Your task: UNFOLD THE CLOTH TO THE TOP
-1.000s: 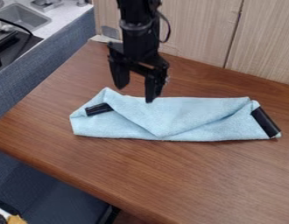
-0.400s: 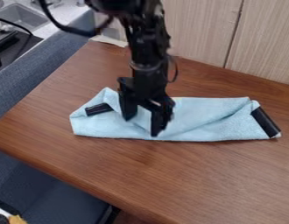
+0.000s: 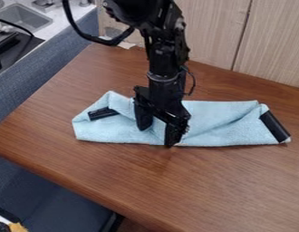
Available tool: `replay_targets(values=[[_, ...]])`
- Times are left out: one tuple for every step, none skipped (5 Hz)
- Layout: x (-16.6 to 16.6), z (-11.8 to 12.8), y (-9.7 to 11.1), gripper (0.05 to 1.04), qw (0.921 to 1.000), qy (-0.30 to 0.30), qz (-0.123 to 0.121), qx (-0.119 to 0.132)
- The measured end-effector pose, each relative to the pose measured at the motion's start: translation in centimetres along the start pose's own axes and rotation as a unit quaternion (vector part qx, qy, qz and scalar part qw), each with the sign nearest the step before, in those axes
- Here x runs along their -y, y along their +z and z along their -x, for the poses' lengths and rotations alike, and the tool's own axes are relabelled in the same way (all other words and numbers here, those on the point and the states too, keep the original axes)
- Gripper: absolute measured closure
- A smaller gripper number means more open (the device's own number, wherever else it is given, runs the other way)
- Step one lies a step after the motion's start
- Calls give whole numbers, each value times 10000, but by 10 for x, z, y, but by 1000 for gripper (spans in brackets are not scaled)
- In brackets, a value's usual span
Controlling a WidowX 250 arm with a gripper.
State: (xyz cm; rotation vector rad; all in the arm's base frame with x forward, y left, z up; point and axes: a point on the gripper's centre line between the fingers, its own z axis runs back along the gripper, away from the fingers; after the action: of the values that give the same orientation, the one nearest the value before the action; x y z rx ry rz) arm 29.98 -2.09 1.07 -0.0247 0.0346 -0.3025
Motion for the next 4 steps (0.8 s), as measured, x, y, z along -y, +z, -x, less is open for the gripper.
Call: replay_targets(values=[[-1,-2,-1,419,10000,75,-27,56],[-2,-1,-4,721,10000,79,-35,-9],[-3,-2,-3,931,10000,84,-52,11],[-2,-4,-1,1022,10000,64,-9,14]])
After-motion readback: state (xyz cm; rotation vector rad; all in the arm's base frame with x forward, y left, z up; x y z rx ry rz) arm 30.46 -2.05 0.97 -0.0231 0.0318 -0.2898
